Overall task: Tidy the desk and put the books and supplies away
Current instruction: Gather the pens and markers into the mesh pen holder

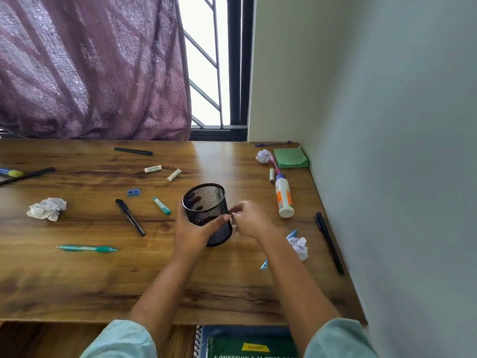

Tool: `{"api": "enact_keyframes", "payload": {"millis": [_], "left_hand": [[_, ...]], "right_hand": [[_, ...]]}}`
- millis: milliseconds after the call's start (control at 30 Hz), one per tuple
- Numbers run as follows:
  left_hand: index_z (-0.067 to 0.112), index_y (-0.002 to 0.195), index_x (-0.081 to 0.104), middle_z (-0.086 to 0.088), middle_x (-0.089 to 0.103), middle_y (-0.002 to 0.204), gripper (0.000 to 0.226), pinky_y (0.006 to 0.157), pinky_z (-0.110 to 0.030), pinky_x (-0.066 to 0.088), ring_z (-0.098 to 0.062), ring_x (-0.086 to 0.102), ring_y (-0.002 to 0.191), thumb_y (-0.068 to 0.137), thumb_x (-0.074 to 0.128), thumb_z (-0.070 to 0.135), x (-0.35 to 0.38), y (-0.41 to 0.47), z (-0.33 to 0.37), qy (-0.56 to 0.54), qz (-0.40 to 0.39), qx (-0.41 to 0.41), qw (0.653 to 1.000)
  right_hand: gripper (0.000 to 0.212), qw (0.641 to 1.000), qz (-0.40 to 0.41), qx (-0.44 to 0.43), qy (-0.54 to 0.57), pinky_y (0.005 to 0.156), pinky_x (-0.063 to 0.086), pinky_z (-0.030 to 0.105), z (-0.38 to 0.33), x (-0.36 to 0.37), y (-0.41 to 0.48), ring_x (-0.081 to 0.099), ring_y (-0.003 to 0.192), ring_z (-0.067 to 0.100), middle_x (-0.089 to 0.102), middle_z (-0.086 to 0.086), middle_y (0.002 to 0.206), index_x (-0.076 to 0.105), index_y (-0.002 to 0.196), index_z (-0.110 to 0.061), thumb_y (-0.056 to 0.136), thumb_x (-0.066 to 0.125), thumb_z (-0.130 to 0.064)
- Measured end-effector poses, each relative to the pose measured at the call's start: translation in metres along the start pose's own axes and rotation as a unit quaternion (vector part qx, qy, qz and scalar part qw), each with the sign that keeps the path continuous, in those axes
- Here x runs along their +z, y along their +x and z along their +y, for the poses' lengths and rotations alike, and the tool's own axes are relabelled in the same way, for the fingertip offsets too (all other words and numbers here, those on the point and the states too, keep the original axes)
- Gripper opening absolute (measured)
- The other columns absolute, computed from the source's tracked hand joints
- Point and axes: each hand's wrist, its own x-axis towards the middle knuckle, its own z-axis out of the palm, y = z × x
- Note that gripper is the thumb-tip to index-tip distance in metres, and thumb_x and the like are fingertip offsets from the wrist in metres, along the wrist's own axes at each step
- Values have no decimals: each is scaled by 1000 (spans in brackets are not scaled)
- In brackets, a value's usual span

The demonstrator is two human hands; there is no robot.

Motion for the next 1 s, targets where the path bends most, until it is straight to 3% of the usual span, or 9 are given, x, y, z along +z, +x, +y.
{"api": "enact_keyframes", "payload": {"millis": [67, 133, 200, 333, 500, 667, 800, 900, 1000], "left_hand": [[21, 129, 42, 5, 54, 122, 87, 102, -35, 42, -12, 52, 113, 57, 91, 22, -5, -8, -9, 49, 1, 21, 999], [24, 132, 37, 7, 48, 127, 92, 103, -29, 37, -10, 46, 117, 58, 90, 23, -8, -17, -15, 71, 7, 35, 997], [29, 132, 34, 9, 46, 127, 93, 98, -22, 36, -8, 43, 117, 57, 90, 23, -8, -25, -20, 78, 7, 51, 996], [30, 130, 34, 8, 47, 127, 95, 97, -17, 34, -9, 45, 119, 55, 91, 25, -8, -33, -28, 97, 18, 95, 991], [22, 134, 37, 4, 48, 131, 94, 97, -16, 35, -9, 45, 121, 57, 90, 34, -10, -35, -39, 113, 28, 112, 987], [34, 131, 31, 13, 45, 126, 92, 94, -3, 31, 0, 42, 116, 58, 88, 34, -10, -36, -38, 125, 29, 132, 983], [33, 132, 31, 13, 43, 127, 93, 96, -9, 33, -2, 41, 119, 58, 88, 35, -10, -35, -39, 125, 25, 138, 982], [34, 132, 32, 14, 45, 126, 94, 95, -2, 31, -2, 43, 118, 58, 88, 37, -10, -36, -40, 114, 22, 130, 985], [35, 132, 32, 14, 46, 127, 94, 97, -10, 35, -1, 44, 118, 57, 88, 40, -10, -37, -40, 115, 23, 130, 985]], "right_hand": [[27, 970, 56, -34, -234, 89, 50, 34, -1, -10, -18, 62, 103, 25, 66, 8, 114, 66, 109, -16, 90, 48, -7], [28, 916, 101, -10, -388, 89, 47, 36, 0, -16, -37, 61, 106, 27, 64, 10, 115, 60, 114, -13, 90, 49, -4], [29, 889, 114, 43, -442, 83, 46, 34, 6, -16, -46, 61, 108, 27, 64, 11, 115, 57, 118, -9, 91, 50, -4], [28, 890, 98, 97, -434, 68, 42, 29, 16, -6, -47, 61, 107, 23, 64, 6, 115, 57, 119, -12, 92, 51, -11], [34, 903, 107, 125, -397, 73, 45, 33, 19, -2, -50, 55, 113, 26, 59, 9, 121, 51, 124, -12, 90, 49, -4], [36, 923, 125, 136, -338, 86, 48, 37, 16, 1, -49, 52, 117, 28, 53, 12, 125, 50, 125, -10, 90, 48, -1], [53, 951, 143, 101, -256, 89, 48, 38, 13, 1, -52, 54, 114, 30, 49, 16, 126, 35, 139, -17, 90, 49, 0], [79, 981, 178, 6, -73, 79, 52, 29, -2, -11, -55, 60, 107, 25, 54, 12, 126, 17, 147, -25, 85, 58, 2], [73, 955, 233, -161, 88, 61, 52, 14, -34, -18, -60, 67, 88, 12, 63, 3, 107, 25, 143, -22, 85, 64, -1]]}}
